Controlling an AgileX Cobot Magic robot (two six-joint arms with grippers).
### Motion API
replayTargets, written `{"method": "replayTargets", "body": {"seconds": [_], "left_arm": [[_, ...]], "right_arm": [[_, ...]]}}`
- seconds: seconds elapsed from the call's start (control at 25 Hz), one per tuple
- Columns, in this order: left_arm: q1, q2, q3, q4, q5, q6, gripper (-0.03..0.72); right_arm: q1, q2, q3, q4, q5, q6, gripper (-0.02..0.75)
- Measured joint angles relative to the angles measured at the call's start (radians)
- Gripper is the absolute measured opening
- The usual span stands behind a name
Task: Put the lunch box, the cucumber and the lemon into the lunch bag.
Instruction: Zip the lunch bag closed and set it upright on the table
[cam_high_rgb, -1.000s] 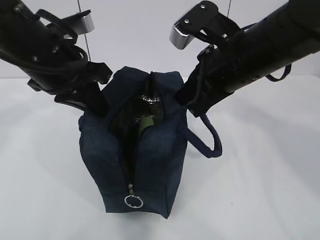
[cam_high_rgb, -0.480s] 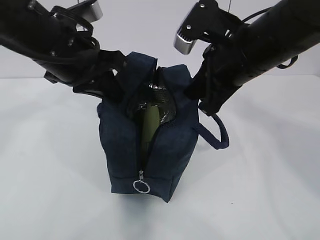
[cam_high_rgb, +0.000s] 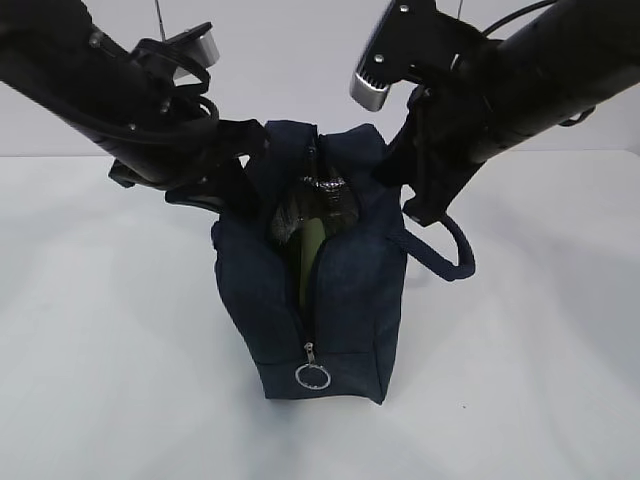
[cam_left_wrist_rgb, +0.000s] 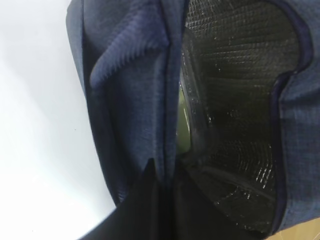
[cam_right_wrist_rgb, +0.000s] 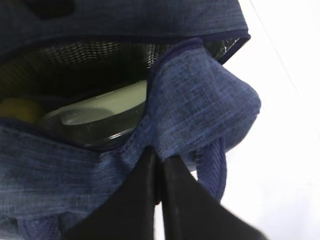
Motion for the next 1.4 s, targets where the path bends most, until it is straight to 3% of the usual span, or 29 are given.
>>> {"method": "replayTargets", "body": {"seconds": [0.44,1.4], "left_arm": [[0.0,0.002,0.0,-0.06,-0.034,0.002,-0.007],[0.0,0.004,0.0,-0.042,-0.136,0.002,-0.007]], "right_arm": [[0.0,0.049,-0.003,0.018,-0.105,-0.006,0.008],[0.0,0.084,-0.003,0.143,-0.24,-0.006,0.008]]}}
